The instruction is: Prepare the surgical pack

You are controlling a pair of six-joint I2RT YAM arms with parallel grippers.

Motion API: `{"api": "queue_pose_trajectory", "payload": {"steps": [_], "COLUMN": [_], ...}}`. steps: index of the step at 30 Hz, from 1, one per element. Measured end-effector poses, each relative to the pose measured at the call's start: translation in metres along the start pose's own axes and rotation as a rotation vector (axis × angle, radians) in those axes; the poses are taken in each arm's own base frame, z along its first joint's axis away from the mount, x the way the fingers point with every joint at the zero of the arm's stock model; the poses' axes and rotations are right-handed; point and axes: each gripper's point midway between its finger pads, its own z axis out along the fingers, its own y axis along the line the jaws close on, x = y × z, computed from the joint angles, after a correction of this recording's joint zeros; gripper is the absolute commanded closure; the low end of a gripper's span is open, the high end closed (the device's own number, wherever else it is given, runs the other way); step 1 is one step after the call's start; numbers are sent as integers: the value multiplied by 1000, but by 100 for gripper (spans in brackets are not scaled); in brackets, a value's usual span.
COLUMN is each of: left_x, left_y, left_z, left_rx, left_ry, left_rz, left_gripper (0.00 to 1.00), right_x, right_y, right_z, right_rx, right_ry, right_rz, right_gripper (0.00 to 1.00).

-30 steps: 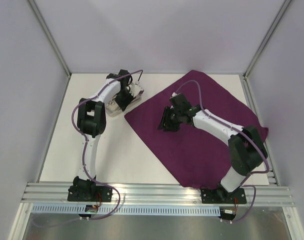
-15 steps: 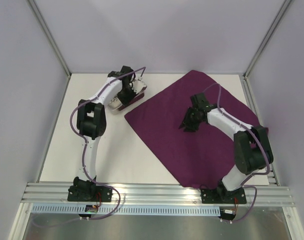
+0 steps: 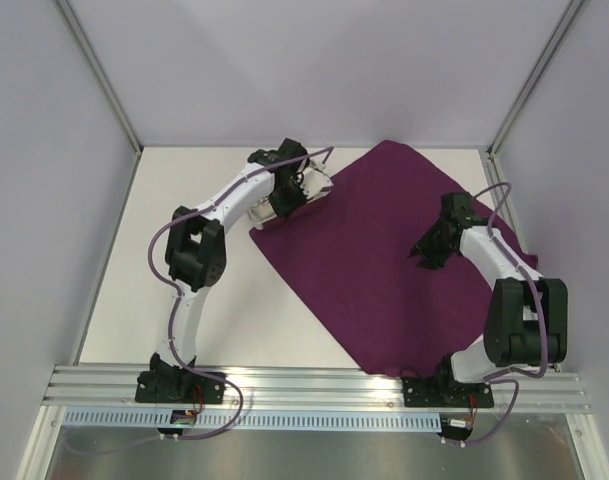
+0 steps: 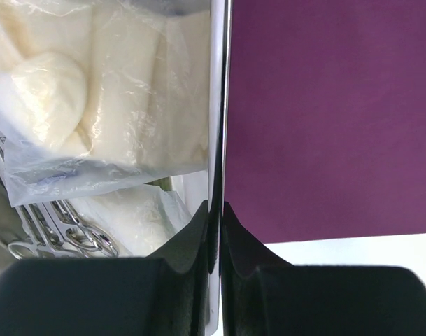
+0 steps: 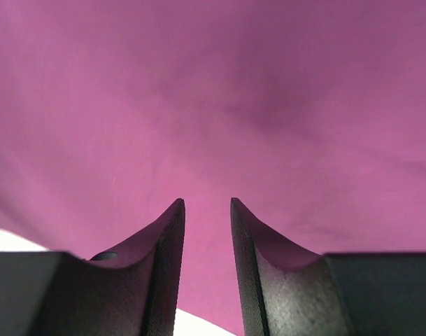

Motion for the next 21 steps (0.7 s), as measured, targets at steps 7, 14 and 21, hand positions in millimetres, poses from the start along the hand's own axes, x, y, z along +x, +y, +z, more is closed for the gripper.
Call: {"api": "queue_pose_trajectory", "payload": {"steps": [7,14,21], "left_x": [-45,-85,-101], "left_y": [-79,-166,-225], "left_z": [9,32,48], "left_rx": [95,191,244], "left_ry": [-33,-60,-59], "left_rz": [158,324,430], "left_gripper": [100,100,100], "right_x": [-55,-74,-73], "right_y": [-53,-75,-76], "right_z": [-20,-36,-36], "right_rx": [62,80,73], "right_ry": [-117,-181,-172], "right_rz": [201,241,198], "right_gripper": [65,65,65]}}
